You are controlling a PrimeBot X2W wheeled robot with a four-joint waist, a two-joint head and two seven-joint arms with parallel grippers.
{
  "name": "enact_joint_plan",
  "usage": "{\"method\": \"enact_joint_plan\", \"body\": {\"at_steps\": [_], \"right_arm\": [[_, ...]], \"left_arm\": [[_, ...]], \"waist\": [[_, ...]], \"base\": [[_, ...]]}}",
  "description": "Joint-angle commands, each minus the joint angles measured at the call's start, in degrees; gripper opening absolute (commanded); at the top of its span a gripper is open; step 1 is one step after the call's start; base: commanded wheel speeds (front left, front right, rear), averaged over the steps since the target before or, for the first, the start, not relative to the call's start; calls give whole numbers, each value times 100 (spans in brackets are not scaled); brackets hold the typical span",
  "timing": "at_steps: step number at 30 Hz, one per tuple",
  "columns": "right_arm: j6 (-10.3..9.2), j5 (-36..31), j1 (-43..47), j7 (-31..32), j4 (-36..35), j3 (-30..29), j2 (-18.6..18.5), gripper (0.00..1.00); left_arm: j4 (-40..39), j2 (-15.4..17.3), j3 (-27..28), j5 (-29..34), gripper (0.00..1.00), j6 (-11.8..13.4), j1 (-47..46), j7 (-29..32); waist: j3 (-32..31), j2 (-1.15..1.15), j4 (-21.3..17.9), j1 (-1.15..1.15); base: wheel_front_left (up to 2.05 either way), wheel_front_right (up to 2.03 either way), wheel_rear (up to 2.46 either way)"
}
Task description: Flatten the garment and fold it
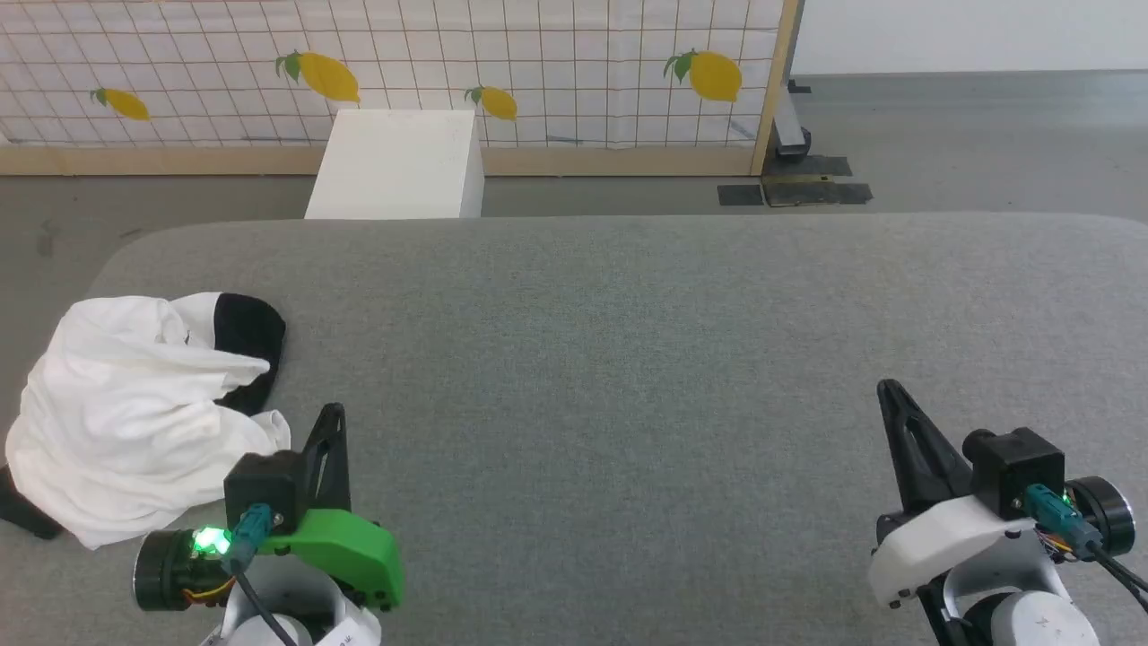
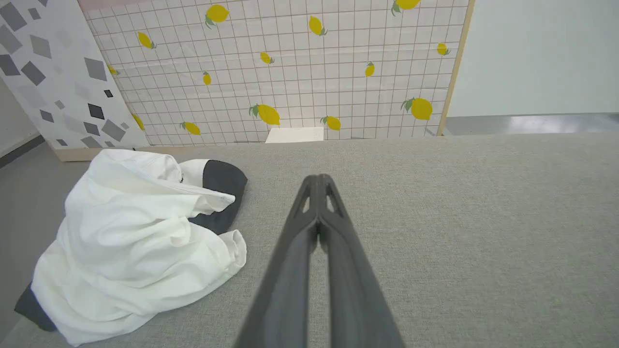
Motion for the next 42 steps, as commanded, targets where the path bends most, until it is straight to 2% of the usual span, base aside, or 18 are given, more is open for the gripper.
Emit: {"method": "enact_joint_plan", "body": {"at_steps": [1,26,27,42], "right_arm": [[-11,-35,85,2,-28,9,14,0],[-11,-35,85,2,-28,9,14,0],[0,0,0,0,0,0,0,100],[-1,35,-36,-104,78,-5,-2,100]], "left_arm": [[-15,-26,18,73,0,36,77,8],[-15,-26,18,73,0,36,77,8],[0,0,-1,0,100,0,1,0],[112,0,-111,-127,100,71,-56,-132]], "waist": [[0,45,0,0],[0,45,0,0],[0,0,0,0],[0,4,50,0]], "base": [[0,0,0],[0,0,0],[0,0,0],[0,0,0]]}}
